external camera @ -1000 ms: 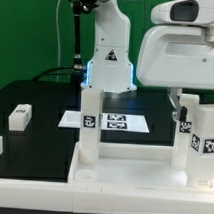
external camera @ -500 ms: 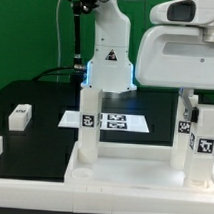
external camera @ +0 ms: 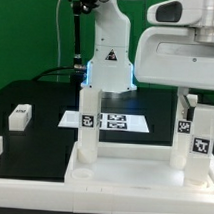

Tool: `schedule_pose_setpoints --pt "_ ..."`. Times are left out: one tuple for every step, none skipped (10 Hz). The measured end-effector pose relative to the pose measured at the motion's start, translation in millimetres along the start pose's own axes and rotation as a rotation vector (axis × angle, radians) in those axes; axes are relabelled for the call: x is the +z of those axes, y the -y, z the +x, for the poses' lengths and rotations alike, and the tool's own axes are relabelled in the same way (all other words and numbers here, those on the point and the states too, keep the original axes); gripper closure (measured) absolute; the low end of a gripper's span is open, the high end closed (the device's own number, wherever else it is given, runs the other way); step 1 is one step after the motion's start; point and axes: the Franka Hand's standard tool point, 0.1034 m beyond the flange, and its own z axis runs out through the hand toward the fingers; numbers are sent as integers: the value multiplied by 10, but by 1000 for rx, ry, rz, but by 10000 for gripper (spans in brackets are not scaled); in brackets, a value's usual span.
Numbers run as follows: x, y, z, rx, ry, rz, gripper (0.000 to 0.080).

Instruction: Assemble desk

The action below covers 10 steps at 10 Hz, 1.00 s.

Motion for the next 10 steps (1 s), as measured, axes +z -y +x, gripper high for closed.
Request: schedule_pose_setpoints --pt "2 -10 29 117 -8 17 509" --pt "5 -16 40 209 -10 23 509" --pt "6 -12 37 310 -5 28 509" --pt "7 -8 34 407 -3 30 509" --pt "10 -5 32 501 5 36 509" --pt "13 -1 29 596 11 39 509" --pt "14 2 26 669 15 37 509" --pt "15 7 21 774 19 36 509" --pt "17 16 15 857 22 36 509" --pt "17 21 13 921 26 38 509"
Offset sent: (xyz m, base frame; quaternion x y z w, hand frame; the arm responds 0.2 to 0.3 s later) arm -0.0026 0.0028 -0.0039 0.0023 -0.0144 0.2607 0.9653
